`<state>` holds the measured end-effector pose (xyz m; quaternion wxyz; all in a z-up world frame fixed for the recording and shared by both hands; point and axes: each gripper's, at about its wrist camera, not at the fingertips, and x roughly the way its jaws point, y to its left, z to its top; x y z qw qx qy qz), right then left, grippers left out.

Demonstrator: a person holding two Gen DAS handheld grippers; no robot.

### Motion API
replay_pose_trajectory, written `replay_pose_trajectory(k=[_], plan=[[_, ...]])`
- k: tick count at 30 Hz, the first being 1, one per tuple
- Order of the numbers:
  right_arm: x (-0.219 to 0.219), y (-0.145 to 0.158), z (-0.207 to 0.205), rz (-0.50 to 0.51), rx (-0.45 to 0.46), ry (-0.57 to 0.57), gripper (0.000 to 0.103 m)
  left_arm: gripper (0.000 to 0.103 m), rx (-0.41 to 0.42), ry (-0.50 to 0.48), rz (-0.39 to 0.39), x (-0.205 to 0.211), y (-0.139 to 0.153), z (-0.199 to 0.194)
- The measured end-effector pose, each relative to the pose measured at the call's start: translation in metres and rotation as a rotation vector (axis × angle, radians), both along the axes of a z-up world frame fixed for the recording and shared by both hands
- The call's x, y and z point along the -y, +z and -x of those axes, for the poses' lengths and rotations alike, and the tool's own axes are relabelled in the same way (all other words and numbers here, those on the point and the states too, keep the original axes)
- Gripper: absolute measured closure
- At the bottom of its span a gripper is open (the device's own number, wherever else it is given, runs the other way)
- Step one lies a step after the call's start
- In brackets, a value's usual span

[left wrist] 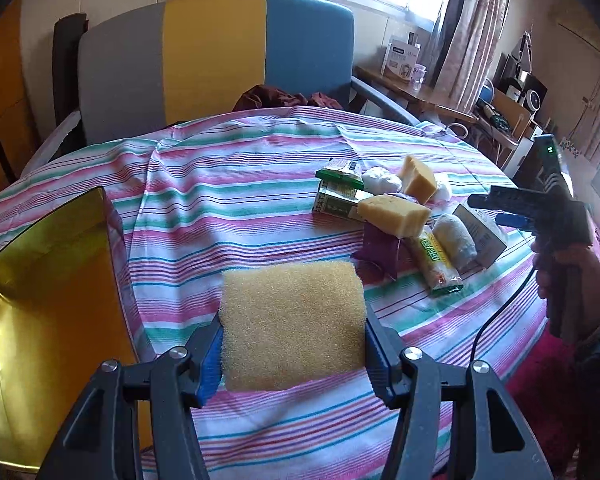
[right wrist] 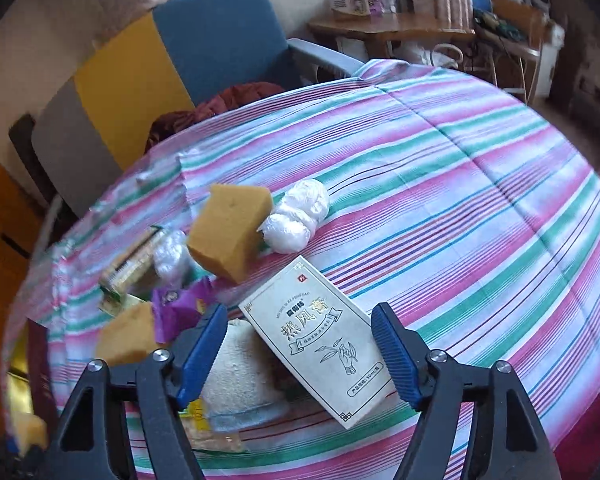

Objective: Organize objects
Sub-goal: 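Drop the sponge into the gold tray with the left tool while the right tool grasps the ointment box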

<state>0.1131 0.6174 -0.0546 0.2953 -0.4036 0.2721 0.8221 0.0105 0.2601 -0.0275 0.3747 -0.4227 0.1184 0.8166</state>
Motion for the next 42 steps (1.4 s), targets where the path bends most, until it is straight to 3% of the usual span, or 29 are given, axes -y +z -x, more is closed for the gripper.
replay_pose_trajectory(k=[3, 7, 13, 14, 15, 16, 17, 28, 36, 42], plan=[[0.004, -0.004, 0.007, -0.073, 0.068, 0.010, 0.021, 0.044, 0.004, 0.006, -0.012, 0.012, 0.002, -0.001], [0.002, 0.003, -0.002, -0.097, 0.036, 0.005, 0.017, 0.044, 0.013, 0.029, -0.019, 0.026, 0.004, 0.001], [-0.001, -0.018, 0.011, -0.038, 0.119, 0.034, 0.014, 0.044, 0.028, 0.074, -0.034, 0.047, 0.003, 0.009], [0.000, -0.022, 0.014, -0.043, 0.150, 0.038, 0.015, 0.044, 0.028, 0.084, -0.034, 0.050, 0.003, 0.010], [0.000, -0.025, 0.014, -0.050, 0.163, 0.036, 0.026, 0.044, 0.025, 0.094, -0.033, 0.053, 0.003, 0.011], [-0.001, -0.026, 0.013, -0.051, 0.171, 0.033, 0.048, 0.044, 0.019, 0.108, -0.030, 0.057, 0.003, 0.012], [-0.002, -0.027, 0.012, -0.045, 0.179, 0.032, 0.051, 0.044, 0.012, 0.122, -0.026, 0.060, 0.004, 0.012], [0.005, -0.026, 0.013, -0.101, 0.221, 0.044, 0.051, 0.043, -0.180, 0.349, 0.063, 0.119, 0.025, 0.025], [0.008, -0.026, 0.013, -0.134, 0.230, 0.031, 0.052, 0.043, -0.180, 0.455, 0.089, 0.167, 0.020, 0.041], [0.011, -0.025, 0.014, -0.157, 0.239, 0.031, 0.052, 0.043, -0.107, 0.489, 0.079, 0.197, 0.005, 0.075]])
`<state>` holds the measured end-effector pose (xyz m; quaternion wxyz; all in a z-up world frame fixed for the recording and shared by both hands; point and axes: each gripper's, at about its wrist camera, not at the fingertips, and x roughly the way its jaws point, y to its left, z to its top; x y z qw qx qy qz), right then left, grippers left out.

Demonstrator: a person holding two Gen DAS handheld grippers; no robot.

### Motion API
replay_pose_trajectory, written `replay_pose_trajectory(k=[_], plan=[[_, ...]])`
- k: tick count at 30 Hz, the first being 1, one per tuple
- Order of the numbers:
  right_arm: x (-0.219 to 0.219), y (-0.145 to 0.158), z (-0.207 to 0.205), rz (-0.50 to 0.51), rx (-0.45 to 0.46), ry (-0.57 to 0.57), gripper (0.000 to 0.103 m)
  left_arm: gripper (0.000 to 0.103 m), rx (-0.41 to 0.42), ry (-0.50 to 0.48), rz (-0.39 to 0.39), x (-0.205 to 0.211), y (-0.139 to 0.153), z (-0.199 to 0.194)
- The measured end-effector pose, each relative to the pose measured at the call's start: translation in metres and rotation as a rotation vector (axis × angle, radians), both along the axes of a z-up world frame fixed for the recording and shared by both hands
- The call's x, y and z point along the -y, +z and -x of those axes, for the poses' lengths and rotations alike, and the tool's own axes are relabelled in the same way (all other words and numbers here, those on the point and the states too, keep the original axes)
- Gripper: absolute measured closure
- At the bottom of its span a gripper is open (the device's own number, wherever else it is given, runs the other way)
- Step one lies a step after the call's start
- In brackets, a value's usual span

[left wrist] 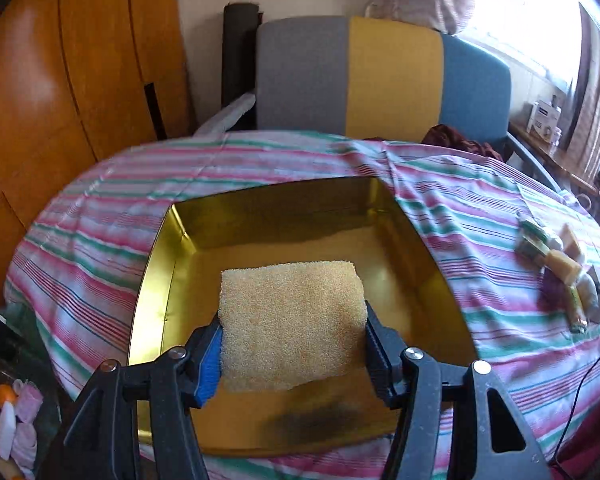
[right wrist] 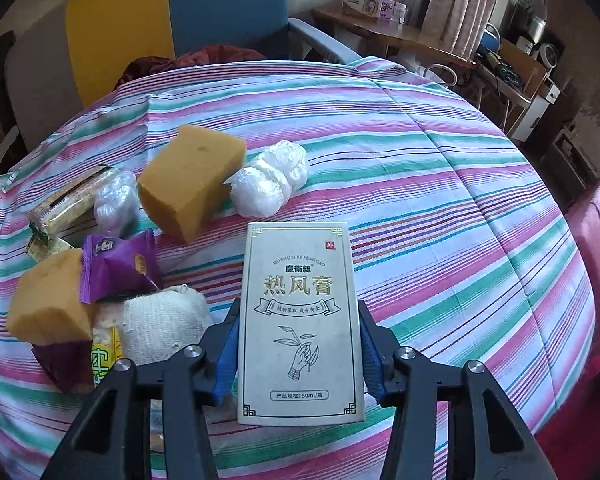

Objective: Organize objects
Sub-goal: 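Drop the sponge into the gold tray with the left tool while the right tool grasps the ointment box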

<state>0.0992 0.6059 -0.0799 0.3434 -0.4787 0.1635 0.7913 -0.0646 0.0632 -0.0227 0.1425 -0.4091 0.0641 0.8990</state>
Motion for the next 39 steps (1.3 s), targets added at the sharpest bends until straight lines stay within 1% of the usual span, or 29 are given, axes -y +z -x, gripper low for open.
replay_pose_trajectory(k=[3, 5, 6, 8, 12, 16, 18, 20, 24, 27, 29, 31, 32, 33, 34, 36, 39], plan=[[0.000, 0.000, 0.001, -0.002, 0.000, -0.001, 0.052, 0.043, 0.095, 0.044, -0.077, 0.023, -0.011, 0.035], [0.000, -0.001, 0.001, -0.002, 0.001, 0.000, 0.052, 0.043, 0.119, 0.080, -0.086, 0.035, -0.015, 0.054], [0.000, 0.000, 0.001, -0.002, 0.001, 0.000, 0.052, 0.043, 0.118, 0.093, -0.088, 0.040, -0.016, 0.061], [0.001, -0.001, 0.001, -0.003, 0.002, 0.002, 0.052, 0.043, 0.127, 0.102, -0.090, 0.046, -0.018, 0.077], [0.001, -0.001, 0.002, -0.009, 0.008, 0.009, 0.052, 0.042, 0.134, 0.112, -0.070, 0.046, -0.024, 0.104], [0.001, -0.001, 0.003, -0.011, 0.011, 0.016, 0.052, 0.042, 0.151, 0.135, -0.015, 0.042, -0.036, 0.130], [0.001, -0.001, 0.004, -0.014, 0.013, 0.019, 0.052, 0.042, 0.158, 0.161, 0.008, 0.042, -0.041, 0.143], [0.001, -0.001, 0.005, -0.017, 0.016, 0.024, 0.052, 0.042, 0.167, 0.170, 0.011, 0.043, -0.046, 0.152], [0.002, -0.002, 0.006, -0.021, 0.022, 0.031, 0.052, 0.041, 0.159, 0.178, 0.036, 0.043, -0.053, 0.167], [0.003, -0.002, 0.006, -0.025, 0.023, 0.032, 0.052, 0.039, 0.199, 0.175, 0.038, 0.045, -0.064, 0.181], [0.003, -0.002, 0.006, -0.026, 0.021, 0.030, 0.052, 0.038, 0.212, 0.175, 0.037, 0.044, -0.065, 0.181], [0.003, -0.001, 0.005, -0.030, 0.016, 0.026, 0.052, 0.029, 0.200, 0.169, 0.014, 0.045, -0.060, 0.175], [0.003, 0.001, 0.004, -0.032, 0.008, 0.023, 0.052, 0.026, 0.186, 0.163, 0.006, 0.046, -0.057, 0.172], [0.003, 0.003, 0.003, -0.035, 0.000, 0.020, 0.052, 0.022, 0.166, 0.164, 0.012, 0.046, -0.053, 0.168], [0.003, 0.005, 0.003, -0.038, -0.008, 0.015, 0.052, 0.022, 0.142, 0.163, 0.021, 0.047, -0.047, 0.162], [0.002, 0.008, 0.001, -0.042, -0.023, 0.007, 0.052, 0.022, 0.136, 0.166, 0.018, 0.049, -0.042, 0.157], [0.003, 0.015, -0.002, -0.054, -0.053, -0.005, 0.052, 0.022, 0.095, 0.182, 0.005, 0.059, -0.026, 0.134]])
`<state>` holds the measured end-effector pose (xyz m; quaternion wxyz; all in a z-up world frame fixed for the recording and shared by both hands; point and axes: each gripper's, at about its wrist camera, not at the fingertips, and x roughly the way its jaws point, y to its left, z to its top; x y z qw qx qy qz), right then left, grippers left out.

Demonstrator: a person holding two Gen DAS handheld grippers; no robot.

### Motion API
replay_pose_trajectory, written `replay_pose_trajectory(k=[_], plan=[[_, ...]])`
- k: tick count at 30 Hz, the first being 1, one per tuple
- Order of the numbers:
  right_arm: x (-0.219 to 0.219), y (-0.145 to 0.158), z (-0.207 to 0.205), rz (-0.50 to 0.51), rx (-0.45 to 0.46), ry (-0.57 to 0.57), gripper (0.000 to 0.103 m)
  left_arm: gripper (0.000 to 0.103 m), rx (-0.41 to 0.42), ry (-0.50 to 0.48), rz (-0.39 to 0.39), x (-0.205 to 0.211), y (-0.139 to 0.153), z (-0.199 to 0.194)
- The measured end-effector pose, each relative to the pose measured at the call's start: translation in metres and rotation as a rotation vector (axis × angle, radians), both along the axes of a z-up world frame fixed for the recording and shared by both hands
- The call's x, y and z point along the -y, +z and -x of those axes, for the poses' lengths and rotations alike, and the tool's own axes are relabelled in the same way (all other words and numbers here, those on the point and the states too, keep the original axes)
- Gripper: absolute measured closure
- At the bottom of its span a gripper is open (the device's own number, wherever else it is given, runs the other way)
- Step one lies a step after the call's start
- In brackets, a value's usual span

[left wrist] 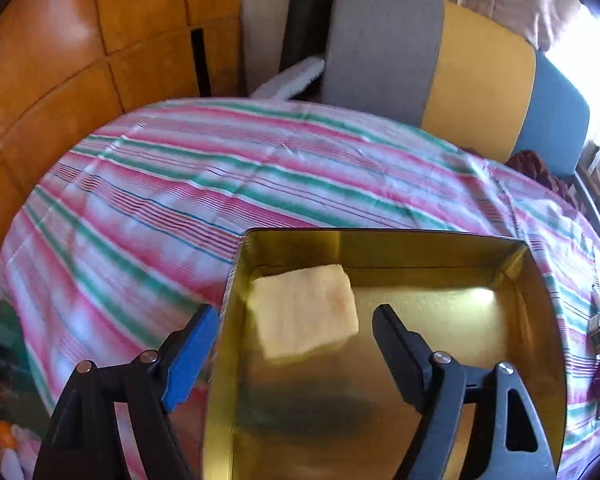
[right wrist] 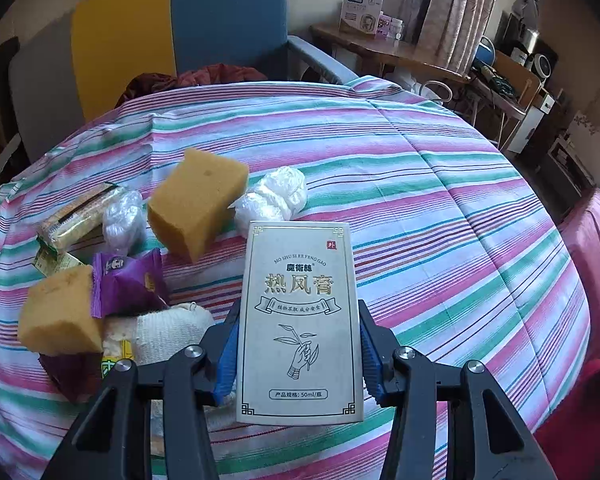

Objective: Organize objects
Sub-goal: 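Drop the sponge into the gold tray with the left tool while the right tool grasps the ointment box, then carry the white ointment box into the gold tray and release it with the right tool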

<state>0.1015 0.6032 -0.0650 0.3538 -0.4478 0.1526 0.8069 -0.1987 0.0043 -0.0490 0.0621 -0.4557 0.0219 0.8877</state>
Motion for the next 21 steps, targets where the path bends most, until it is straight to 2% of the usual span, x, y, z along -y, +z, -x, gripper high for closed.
replay_pose_trajectory(k=[2, 5, 10, 12, 15, 17, 21], plan=[[0.001, 0.008, -0.003, 0.001, -0.035, -0.011, 0.052, 0.022, -0.046, 0.026, 0.029, 0.005, 0.011, -0.026], [0.012, 0.026, -0.005, -0.027, -0.074, -0.008, 0.052, 0.022, -0.106, 0.035, 0.029, 0.011, 0.025, -0.066], [0.062, 0.072, 0.011, -0.061, -0.164, 0.104, 0.052, 0.022, -0.157, 0.074, 0.038, 0.021, 0.037, -0.112], [0.092, 0.088, 0.028, -0.035, -0.202, 0.192, 0.052, 0.022, -0.167, 0.083, 0.043, 0.024, 0.038, -0.123], [0.148, 0.101, 0.061, 0.020, -0.235, 0.350, 0.052, 0.025, -0.154, 0.091, 0.009, 0.030, 0.038, -0.133], [0.191, 0.100, 0.085, 0.073, -0.238, 0.464, 0.052, 0.029, -0.159, 0.106, -0.008, 0.035, 0.039, -0.138], [0.286, 0.083, 0.132, 0.206, -0.199, 0.690, 0.052, 0.030, -0.159, 0.094, -0.035, 0.042, 0.041, -0.145]])
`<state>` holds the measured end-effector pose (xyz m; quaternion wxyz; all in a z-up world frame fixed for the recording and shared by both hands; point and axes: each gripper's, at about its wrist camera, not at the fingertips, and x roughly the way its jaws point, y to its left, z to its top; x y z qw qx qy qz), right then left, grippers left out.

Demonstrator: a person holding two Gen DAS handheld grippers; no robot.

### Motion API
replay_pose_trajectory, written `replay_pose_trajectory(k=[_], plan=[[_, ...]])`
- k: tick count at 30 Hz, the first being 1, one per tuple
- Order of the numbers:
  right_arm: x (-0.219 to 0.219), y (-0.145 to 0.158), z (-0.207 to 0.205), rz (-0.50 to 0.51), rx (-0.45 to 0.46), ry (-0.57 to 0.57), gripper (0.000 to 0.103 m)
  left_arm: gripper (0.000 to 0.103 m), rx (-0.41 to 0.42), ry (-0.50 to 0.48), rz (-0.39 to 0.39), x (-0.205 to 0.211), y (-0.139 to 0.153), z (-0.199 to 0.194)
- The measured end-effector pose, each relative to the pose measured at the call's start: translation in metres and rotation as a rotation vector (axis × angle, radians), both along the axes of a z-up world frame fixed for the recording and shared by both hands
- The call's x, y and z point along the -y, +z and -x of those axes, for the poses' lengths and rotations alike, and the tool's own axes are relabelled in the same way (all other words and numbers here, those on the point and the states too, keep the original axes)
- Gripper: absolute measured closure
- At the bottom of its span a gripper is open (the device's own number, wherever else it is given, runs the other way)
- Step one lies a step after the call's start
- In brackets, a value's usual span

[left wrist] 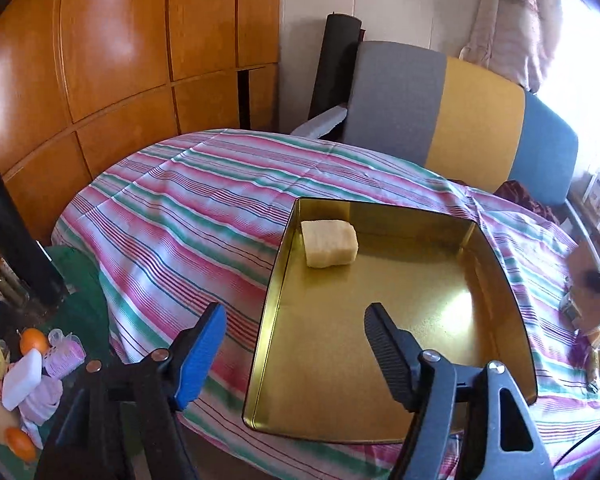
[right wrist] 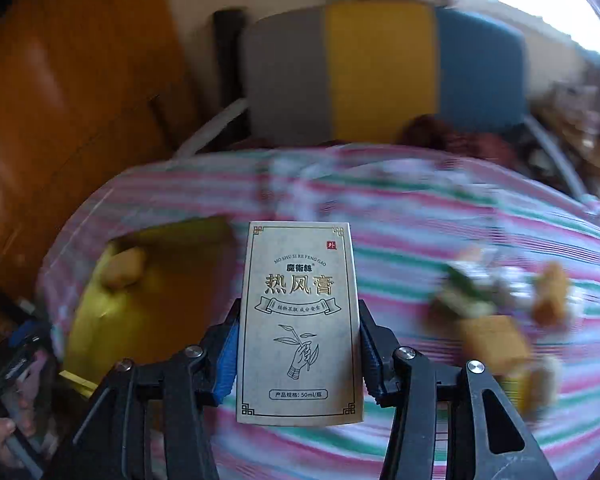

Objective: Organize objects
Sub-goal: 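Carry the white ointment box into the gold tray and release it with the right tool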

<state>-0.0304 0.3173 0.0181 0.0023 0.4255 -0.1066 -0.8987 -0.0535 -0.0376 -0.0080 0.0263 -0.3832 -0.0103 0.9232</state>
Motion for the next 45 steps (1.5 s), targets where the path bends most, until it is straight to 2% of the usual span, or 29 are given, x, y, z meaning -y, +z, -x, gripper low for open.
replay_pose_trajectory(k=[5, 9, 14, 18, 22, 25, 30, 38, 45], plan=[[0.101, -0.036, 0.051, 0.084, 0.117, 0.182, 0.052, 0.031, 0.012, 0.016, -0.002, 0.013, -0.004, -0.004], [0.157, -0.062, 0.085, 0.112, 0.198, 0.223, 0.052, 0.031, 0.069, 0.069, -0.040, 0.038, -0.013, -0.002], [0.199, -0.083, 0.120, 0.166, 0.264, 0.193, 0.051, 0.031, 0.084, 0.105, -0.087, 0.058, -0.022, -0.001], [0.213, -0.095, 0.137, 0.310, 0.316, 0.193, 0.047, 0.031, 0.070, 0.123, -0.079, 0.061, -0.023, -0.002], [0.219, -0.091, 0.132, 0.349, 0.291, 0.246, 0.041, 0.031, 0.050, 0.140, -0.060, 0.061, -0.019, -0.004], [0.216, -0.082, 0.116, 0.321, 0.258, 0.281, 0.039, 0.031, 0.023, 0.138, -0.038, 0.058, -0.013, -0.008], [0.205, -0.065, 0.083, 0.193, 0.166, 0.307, 0.035, 0.031, -0.012, 0.112, -0.002, 0.045, -0.002, -0.013], [0.186, -0.041, 0.040, -0.038, 0.009, 0.286, 0.029, 0.031, -0.030, 0.068, 0.017, 0.025, 0.006, -0.022], [0.167, -0.027, 0.004, -0.169, -0.085, 0.264, 0.025, 0.031, -0.026, 0.002, 0.024, 0.002, 0.008, -0.029]])
